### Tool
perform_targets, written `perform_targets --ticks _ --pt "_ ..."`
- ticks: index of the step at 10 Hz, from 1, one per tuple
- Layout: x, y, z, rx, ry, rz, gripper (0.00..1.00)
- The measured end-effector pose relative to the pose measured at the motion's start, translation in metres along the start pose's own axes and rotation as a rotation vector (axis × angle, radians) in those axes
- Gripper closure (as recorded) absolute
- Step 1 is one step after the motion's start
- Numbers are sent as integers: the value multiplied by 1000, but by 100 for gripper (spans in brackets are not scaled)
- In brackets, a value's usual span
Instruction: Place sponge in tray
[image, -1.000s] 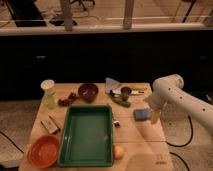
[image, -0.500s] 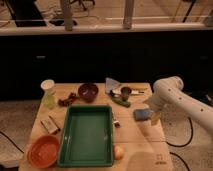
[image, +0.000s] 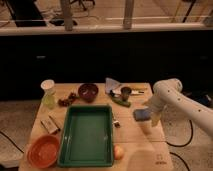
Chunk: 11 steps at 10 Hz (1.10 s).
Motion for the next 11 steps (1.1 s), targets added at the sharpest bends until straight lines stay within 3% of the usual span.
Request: perform_targets --ticks 11 --pt "9 0 19 -38 -25 -66 20"
